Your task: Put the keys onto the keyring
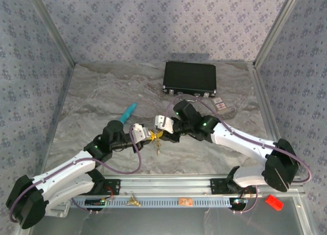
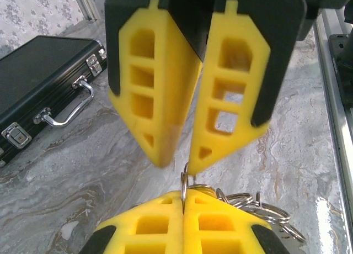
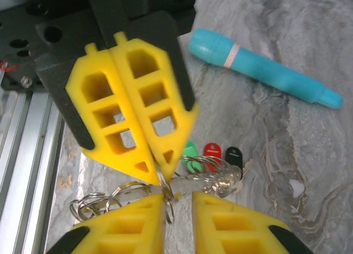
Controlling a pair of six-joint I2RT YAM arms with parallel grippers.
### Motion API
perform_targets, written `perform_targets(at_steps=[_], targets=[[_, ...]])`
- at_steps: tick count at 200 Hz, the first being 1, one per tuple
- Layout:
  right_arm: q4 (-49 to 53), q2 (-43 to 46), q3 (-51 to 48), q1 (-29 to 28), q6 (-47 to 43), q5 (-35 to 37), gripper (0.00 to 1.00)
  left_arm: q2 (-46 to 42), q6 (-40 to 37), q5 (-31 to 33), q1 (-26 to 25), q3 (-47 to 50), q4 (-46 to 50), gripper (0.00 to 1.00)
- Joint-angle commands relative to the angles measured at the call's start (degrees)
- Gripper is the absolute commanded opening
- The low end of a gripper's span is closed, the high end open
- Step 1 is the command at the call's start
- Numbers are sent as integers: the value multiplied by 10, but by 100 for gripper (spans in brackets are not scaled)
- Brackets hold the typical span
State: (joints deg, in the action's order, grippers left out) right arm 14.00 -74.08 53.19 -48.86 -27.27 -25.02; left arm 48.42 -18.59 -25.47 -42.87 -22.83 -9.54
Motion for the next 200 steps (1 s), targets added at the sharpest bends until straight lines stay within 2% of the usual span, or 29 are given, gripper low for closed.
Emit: perform_targets(at_steps=[1, 36, 70, 92, 104, 121, 130, 134, 147, 166, 200], targets=[[-94, 58, -49, 28, 76, -19, 22, -13, 5, -9, -3, 8, -52, 0], [-219, 134, -139, 41, 147, -6, 23, -14, 11, -1, -3, 22, -81, 0], [-219, 149, -160, 41, 163, 0, 26, -14, 13, -1, -2, 24, -88, 0], [-169, 159, -132, 25, 161, 91, 24, -15, 17, 0, -3, 23, -92, 0], [-183, 175, -141, 15, 161, 125, 25, -17, 20, -1, -3, 25, -99, 0], [-230, 192, -178, 13, 158, 128, 32, -15, 22, -3, -2, 27, -104, 0], [-241, 188, -193, 13, 141, 107, 47, -14, 22, -4, -2, 28, -105, 0], [-237, 181, -198, 13, 115, 90, 50, -13, 22, -4, -2, 27, -106, 0], [-183, 144, -180, -2, 46, 103, 41, -11, 23, -6, -2, 26, -106, 0], [-142, 110, -142, 7, 57, 67, 28, -13, 23, -5, -2, 25, -103, 0], [-252, 112, -186, 14, 72, 23, 34, -12, 25, -6, -2, 29, -106, 0]])
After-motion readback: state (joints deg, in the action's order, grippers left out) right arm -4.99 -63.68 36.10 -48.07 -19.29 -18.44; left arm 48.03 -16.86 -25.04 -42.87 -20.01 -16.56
